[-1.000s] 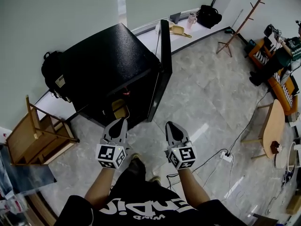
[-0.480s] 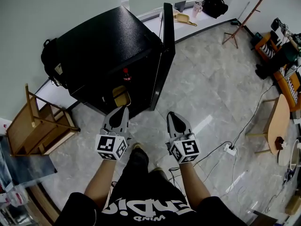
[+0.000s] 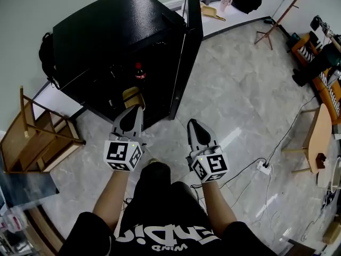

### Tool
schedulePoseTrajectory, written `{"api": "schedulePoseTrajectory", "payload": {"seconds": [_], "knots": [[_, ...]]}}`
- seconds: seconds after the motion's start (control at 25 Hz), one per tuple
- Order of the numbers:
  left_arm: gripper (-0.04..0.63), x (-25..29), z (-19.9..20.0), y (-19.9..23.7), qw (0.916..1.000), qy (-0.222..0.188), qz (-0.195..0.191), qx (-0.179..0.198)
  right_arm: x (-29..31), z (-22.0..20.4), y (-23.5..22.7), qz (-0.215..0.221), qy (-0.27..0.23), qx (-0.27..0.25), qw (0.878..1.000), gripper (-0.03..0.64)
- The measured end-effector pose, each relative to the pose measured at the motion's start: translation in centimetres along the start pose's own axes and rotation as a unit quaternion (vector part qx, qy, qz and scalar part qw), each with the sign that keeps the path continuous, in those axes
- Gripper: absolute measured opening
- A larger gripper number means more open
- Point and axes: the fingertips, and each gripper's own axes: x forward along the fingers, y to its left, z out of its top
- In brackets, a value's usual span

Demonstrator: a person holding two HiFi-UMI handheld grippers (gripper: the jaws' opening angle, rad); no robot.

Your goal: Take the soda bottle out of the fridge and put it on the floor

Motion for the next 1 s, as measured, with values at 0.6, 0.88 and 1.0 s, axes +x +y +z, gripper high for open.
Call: {"api": "schedulePoseTrajectory", "payload": {"seconds": [0.6,0.88,1.0], "knots": [[0.318,2.4,-3.1,0.2,0.9999,0.002,0.010,-0.011,0.5,-2.9,-2.0,-0.009,-0.002,0.021,1.000,0.023],[0.397,4.7,-5.5,2.3,0.9990,0.020,0.033,-0.023,1.3,-3.5,-2.2,-0.006,0.004,0.026,1.000,0.023],[0.397,6.4,-6.8,3.7,0.9984,0.031,0.043,-0.018,1.6,-4.0,-2.0,-0.002,0.010,0.026,1.000,0.023]]}}
